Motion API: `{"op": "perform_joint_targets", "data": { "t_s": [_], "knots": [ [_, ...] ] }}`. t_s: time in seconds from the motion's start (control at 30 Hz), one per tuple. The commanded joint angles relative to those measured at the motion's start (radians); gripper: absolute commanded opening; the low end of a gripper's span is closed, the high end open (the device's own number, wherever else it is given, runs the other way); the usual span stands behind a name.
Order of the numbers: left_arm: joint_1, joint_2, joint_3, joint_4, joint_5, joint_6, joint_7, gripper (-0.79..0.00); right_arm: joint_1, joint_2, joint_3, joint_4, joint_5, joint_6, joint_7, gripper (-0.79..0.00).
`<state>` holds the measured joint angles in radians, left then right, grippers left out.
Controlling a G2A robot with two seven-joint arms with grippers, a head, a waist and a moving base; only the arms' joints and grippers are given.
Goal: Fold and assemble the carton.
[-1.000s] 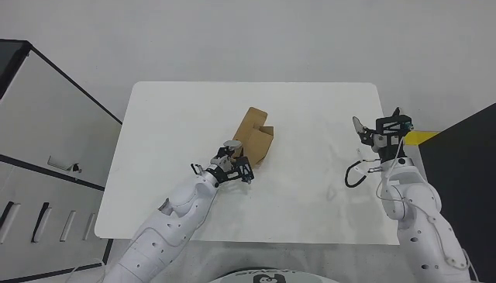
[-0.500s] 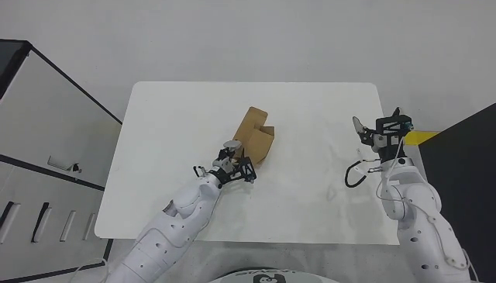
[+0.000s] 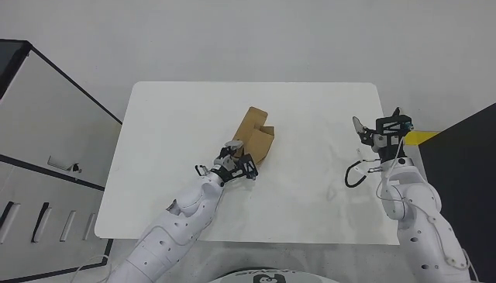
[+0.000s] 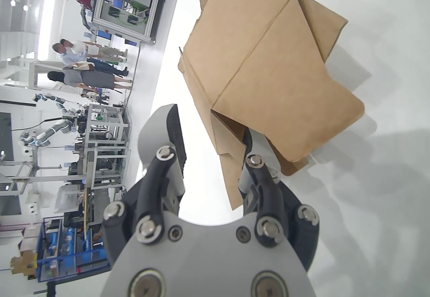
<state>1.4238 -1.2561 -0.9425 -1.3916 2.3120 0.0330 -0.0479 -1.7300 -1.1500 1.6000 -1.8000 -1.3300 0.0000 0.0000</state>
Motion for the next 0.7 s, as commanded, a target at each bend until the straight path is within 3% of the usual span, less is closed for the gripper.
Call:
{"op": "perform_joint_targets", "data": {
  "t_s": [0.0,0.03,0.23,0.37,0.53,0.67],
  "knots": [
    [-0.003,-0.003,0.002,0.004,-0.003,0.005,-0.010,-0.640,0.000,0.000,0.000,0.000,0.000,0.000,0.000,0.000],
    [-0.004,-0.004,0.003,0.005,-0.003,0.010,-0.014,-0.785,0.000,0.000,0.000,0.000,0.000,0.000,0.000,0.000],
    [0.005,0.000,-0.010,-0.015,0.047,0.035,-0.004,-0.785,0.000,0.000,0.000,0.000,0.000,0.000,0.000,0.000],
    [0.037,0.016,-0.045,-0.072,0.129,0.084,0.059,-0.785,0.000,0.000,0.000,0.000,0.000,0.000,0.000,0.000],
    [0.110,0.044,-0.109,-0.223,0.233,0.088,0.132,-0.785,0.000,0.000,0.000,0.000,0.000,0.000,0.000,0.000],
    [0.189,0.070,-0.173,-0.386,0.278,0.003,0.220,-0.785,0.000,0.000,0.000,0.000,0.000,0.000,0.000,0.000]
  ]
}}
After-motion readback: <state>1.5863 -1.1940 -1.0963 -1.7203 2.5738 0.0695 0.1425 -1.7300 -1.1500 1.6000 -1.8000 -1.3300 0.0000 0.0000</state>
